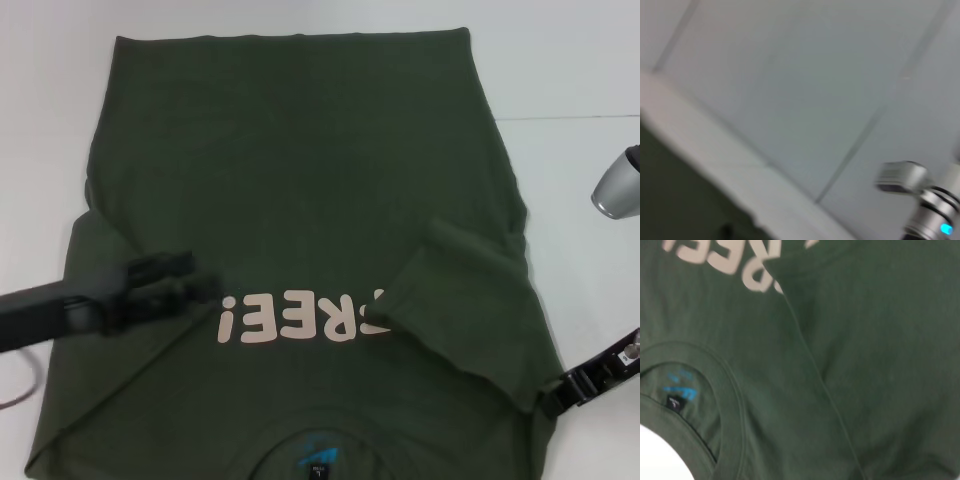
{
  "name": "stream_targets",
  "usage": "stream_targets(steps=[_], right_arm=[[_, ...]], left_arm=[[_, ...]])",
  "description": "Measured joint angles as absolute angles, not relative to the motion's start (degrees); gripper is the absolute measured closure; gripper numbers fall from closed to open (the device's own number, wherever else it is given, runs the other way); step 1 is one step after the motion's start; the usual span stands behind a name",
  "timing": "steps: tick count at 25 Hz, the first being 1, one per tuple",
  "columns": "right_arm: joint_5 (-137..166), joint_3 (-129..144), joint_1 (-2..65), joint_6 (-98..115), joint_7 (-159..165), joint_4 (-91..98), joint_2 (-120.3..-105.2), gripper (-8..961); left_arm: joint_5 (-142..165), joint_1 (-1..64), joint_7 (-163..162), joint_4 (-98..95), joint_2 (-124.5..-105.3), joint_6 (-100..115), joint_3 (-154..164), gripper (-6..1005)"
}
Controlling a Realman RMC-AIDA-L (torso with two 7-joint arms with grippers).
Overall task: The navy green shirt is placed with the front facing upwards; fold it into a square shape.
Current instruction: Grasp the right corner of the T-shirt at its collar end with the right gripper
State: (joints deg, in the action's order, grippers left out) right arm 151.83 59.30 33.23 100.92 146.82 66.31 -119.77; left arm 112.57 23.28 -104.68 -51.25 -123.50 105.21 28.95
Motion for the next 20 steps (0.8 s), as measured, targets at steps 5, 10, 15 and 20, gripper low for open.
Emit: stream_targets(steps=[5,10,15,20], right_arm=[[150.5,59.3,32.8,98.3,143.9,65.0,-119.86,926],[148.4,59.4,32.6,97.4,142.0,64.6,-119.88,926],[147.1,59.5,32.5,96.8,140.7,63.6,-119.88,926],[147.0,59.8,32.5,96.1,140.2,63.5,-119.88,925]], left_arm=[[123.3,21.4,-124.9,-64.4,-123.41,105.2,27.6,88],[133.7,21.9,-138.6,-71.3,-122.25,108.9,25.9,89],[139.6,23.1,-145.8,-71.6,-121.53,110.8,24.8,90],[144.8,24.0,-148.6,-71.8,-121.09,111.4,24.5,91]])
